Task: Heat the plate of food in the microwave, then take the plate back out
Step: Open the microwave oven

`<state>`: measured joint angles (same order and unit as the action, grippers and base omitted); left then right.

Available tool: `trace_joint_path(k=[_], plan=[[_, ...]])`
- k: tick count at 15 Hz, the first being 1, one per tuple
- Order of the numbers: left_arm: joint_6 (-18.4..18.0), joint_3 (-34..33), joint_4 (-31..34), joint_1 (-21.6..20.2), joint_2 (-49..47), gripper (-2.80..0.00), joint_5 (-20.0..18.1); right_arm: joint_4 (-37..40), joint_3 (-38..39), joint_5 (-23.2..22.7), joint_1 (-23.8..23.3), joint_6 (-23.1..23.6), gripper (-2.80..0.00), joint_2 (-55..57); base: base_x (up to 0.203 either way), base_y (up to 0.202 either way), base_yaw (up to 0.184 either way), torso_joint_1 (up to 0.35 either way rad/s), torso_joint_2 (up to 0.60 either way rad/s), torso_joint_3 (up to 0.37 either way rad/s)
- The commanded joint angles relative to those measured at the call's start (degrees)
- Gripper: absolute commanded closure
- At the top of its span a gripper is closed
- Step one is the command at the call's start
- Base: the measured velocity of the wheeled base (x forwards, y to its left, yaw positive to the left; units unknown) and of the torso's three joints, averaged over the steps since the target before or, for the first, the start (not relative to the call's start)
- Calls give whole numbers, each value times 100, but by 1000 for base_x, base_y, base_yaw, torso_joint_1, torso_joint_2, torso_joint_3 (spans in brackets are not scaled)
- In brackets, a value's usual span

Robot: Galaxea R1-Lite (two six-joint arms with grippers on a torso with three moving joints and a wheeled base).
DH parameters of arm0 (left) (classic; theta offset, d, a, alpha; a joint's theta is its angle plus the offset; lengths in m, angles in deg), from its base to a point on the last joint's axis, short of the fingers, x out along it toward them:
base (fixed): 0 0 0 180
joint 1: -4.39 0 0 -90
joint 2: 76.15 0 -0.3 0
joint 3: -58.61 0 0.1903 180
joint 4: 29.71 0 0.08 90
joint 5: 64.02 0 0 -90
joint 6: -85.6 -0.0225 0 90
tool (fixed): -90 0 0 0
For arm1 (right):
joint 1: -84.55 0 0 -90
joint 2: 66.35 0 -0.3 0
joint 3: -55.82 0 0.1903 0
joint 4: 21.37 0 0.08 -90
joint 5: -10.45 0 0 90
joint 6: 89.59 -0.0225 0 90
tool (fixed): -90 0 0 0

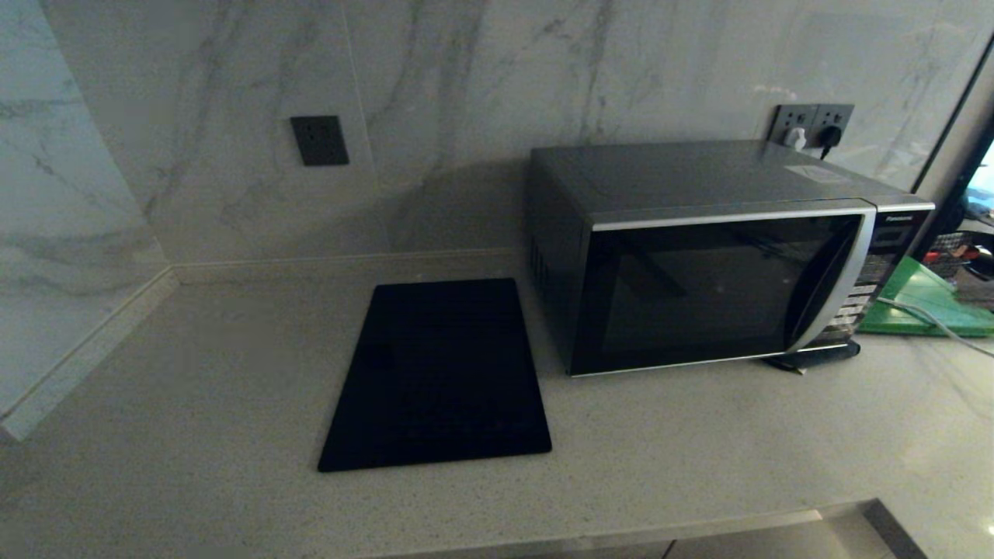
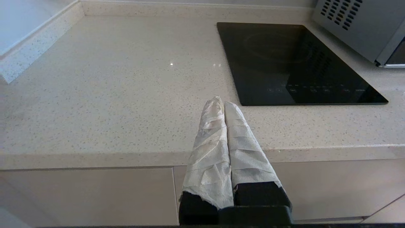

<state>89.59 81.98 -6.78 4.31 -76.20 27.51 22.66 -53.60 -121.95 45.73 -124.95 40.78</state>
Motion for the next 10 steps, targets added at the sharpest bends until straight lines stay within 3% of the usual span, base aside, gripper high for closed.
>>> trace_joint_path(k=[1, 10], plan=[[6, 0, -1, 6, -4, 0, 5, -201, 76, -782, -218, -2, 0, 594, 0, 0, 0, 0, 0, 0], [6, 0, -4, -1, -4, 0, 5, -563, -528, -1103, -184, 222, 0, 2076, 0, 0, 0, 0, 0, 0]])
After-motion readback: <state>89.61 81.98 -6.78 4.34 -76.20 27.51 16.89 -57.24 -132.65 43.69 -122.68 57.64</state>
